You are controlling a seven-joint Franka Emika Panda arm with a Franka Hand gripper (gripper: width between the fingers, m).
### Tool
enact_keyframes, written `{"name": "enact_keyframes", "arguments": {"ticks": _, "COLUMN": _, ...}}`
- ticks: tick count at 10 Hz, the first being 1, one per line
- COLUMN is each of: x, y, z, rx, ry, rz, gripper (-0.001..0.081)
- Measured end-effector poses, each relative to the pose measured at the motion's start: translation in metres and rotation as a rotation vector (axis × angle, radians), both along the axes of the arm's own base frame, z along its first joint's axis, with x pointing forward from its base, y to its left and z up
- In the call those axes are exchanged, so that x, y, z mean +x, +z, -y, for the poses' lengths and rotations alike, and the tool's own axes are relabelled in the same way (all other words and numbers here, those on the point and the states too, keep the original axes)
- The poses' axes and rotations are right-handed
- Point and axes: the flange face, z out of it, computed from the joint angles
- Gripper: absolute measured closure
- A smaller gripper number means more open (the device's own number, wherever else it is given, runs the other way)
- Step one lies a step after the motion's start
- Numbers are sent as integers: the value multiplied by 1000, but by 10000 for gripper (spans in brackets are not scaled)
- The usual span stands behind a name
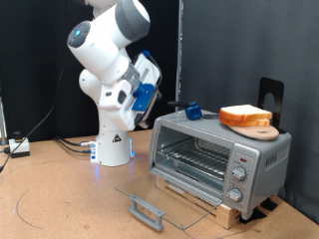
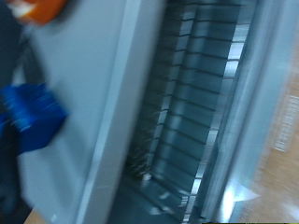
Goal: Make a piece of toast with the oven
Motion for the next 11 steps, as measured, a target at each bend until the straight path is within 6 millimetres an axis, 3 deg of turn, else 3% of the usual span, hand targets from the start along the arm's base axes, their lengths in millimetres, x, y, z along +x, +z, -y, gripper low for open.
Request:
{"name": "enact_keyframes", "arguments": {"ticks": 3, "x": -21, "y": 24, "z": -21, "rx": 1, "ry": 221, "rz": 132, "gripper": -1}}
{"name": "enact_keyframes", "arguments": {"ticks": 5, "x": -17, "y": 24, "z": -23, "rx": -10, "ry": 205, "rz": 167, "gripper": -1}}
{"name": "enact_keyframes", "arguments": {"ticks": 8, "x": -31, "y": 46, "z": -54, "rx": 14, "ry": 398, "rz": 409, "gripper": -1}}
{"name": "enact_keyframes", "arguments": {"ticks": 11, "x": -56, "y": 71, "z": -79, "rx": 118, "ry": 545, "rz": 504, "gripper": -1}}
